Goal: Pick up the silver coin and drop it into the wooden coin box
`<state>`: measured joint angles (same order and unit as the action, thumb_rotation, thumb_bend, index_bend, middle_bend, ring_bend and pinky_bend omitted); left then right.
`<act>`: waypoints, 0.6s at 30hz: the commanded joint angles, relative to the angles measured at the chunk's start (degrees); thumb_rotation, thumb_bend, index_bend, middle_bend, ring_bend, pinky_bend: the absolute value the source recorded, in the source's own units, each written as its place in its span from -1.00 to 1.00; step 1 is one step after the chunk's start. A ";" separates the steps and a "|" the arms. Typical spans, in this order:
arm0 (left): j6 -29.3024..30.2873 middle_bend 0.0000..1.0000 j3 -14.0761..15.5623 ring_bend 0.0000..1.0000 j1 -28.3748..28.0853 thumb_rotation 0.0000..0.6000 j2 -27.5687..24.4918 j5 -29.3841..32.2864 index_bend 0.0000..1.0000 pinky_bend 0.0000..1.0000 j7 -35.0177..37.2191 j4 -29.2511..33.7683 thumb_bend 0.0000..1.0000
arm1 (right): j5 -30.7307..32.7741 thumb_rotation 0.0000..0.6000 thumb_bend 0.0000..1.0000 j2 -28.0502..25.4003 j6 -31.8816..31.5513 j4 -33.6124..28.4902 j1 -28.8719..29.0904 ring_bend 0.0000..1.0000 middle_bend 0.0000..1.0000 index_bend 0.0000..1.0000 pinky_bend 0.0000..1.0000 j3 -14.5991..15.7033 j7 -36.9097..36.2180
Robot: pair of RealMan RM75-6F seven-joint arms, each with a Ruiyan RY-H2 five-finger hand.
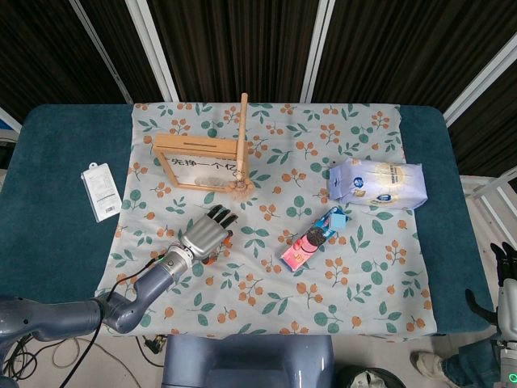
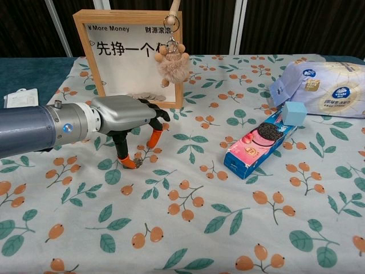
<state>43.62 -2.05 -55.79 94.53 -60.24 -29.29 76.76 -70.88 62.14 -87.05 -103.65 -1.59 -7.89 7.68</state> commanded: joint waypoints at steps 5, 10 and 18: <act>-0.46 -0.85 0.20 -1.00 0.10 1.00 0.40 -0.42 -0.01 -1.00 0.16 -0.63 -0.93 | 0.14 1.00 -0.26 -0.08 0.09 -0.02 0.03 -0.99 -0.91 -0.81 -1.00 -0.02 0.00; -0.38 -0.83 0.35 -1.00 0.40 1.00 0.62 -0.88 0.02 -1.00 0.32 -0.91 -0.93 | 0.35 1.00 -0.26 -0.10 0.14 -0.07 0.03 -0.99 -0.91 -0.81 -1.00 -0.06 -0.04; -0.39 -0.82 0.61 -1.00 0.67 1.00 0.58 -1.69 0.14 -1.00 0.21 -0.99 -0.85 | 0.85 1.00 -0.26 -0.14 0.21 -0.30 0.03 -0.99 -0.91 -0.81 -1.00 -0.15 0.15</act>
<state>43.22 -1.45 -55.12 95.10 -61.93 -29.08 75.77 -70.04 62.00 -86.85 -103.94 -1.57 -8.04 7.84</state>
